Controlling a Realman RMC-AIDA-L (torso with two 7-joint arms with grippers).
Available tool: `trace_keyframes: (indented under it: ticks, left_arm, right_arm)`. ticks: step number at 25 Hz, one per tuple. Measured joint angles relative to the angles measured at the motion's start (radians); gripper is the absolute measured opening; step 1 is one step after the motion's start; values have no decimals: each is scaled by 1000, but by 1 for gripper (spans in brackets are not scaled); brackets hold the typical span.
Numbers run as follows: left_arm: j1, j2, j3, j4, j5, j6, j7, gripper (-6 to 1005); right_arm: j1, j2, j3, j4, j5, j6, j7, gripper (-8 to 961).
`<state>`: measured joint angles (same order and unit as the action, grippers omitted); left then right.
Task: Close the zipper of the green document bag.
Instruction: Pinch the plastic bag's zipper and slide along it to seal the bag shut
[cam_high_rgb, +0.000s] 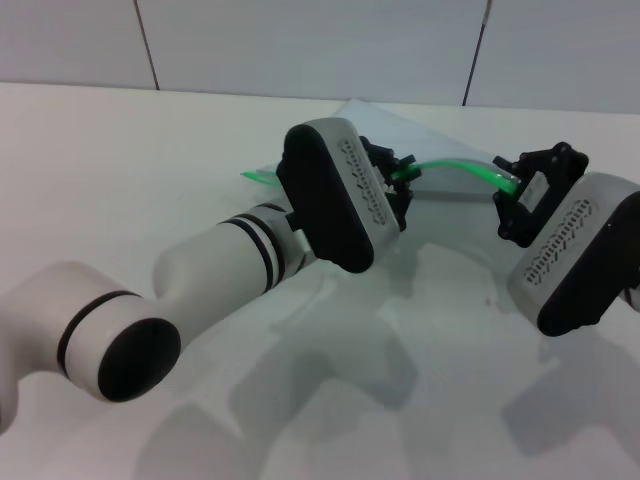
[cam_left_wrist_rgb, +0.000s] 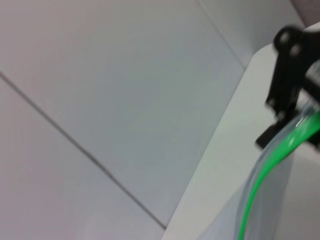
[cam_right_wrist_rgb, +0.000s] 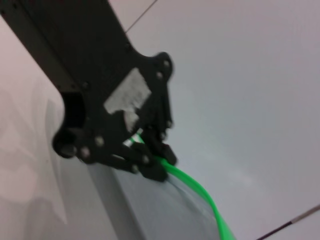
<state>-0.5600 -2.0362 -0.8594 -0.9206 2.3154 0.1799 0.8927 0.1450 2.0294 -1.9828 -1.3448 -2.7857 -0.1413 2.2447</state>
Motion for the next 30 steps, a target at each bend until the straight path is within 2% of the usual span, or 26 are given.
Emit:
trace_keyframes:
  ticks: [15, 20, 30]
  left_arm:
    - [19, 5, -107, 133, -87, 64, -8, 83]
    - [34, 6, -151, 139, -91, 71, -7, 84]
    - [28, 6, -157, 140, -92, 75, -7, 90]
  right_arm:
    - [-76, -1, 86, -77, 0, 10, 2, 118]
    - [-87, 0, 115, -86, 0, 13, 3, 135]
    - [-95, 0, 122, -74, -1, 68, -3, 170]
